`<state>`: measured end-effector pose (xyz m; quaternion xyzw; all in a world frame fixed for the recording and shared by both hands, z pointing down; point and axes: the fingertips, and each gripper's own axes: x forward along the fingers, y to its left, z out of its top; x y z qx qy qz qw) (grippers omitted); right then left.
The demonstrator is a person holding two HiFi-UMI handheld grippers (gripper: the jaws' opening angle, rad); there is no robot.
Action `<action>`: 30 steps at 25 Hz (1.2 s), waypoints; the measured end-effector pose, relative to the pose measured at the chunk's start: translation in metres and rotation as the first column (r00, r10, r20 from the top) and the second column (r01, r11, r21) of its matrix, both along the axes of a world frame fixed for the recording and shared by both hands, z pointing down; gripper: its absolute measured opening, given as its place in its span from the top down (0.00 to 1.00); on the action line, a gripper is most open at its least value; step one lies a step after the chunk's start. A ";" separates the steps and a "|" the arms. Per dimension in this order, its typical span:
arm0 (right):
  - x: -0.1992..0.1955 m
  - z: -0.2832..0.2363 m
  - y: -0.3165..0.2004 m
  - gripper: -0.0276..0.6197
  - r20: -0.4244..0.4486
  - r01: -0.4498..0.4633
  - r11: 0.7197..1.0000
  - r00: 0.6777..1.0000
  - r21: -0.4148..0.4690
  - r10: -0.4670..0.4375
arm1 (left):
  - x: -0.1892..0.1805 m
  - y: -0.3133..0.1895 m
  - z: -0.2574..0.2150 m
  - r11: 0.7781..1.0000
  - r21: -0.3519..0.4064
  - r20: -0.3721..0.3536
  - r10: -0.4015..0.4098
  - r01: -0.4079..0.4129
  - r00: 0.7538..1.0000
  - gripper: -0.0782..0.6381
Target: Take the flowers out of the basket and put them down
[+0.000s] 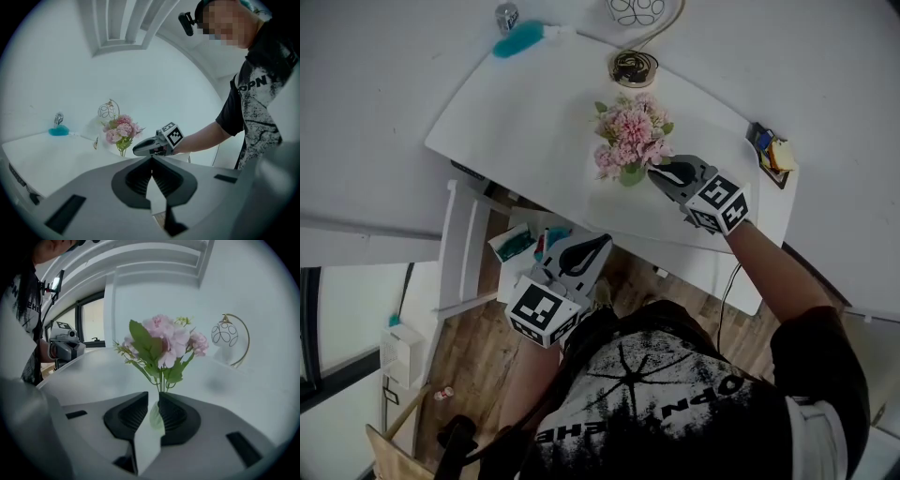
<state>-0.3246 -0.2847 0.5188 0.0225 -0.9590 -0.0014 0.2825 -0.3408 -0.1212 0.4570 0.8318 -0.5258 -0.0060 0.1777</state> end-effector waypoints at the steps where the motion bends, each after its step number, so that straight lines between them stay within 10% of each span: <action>1: -0.001 0.006 0.000 0.84 -0.013 -0.006 1.000 1.000 -0.019 0.005 | 0.000 0.001 0.001 1.000 0.000 -0.006 0.001 -0.001 1.000 0.87; 9: -0.007 0.056 -0.002 0.57 -0.104 -0.037 0.998 0.994 -0.048 0.031 | 0.007 0.003 0.006 1.000 0.008 -0.030 0.020 -0.019 0.999 0.87; 30: -0.039 0.115 -0.024 0.53 -0.063 -0.104 0.970 0.994 -0.221 0.092 | -0.011 0.026 0.027 0.998 -0.058 -0.029 -0.037 0.035 0.999 0.87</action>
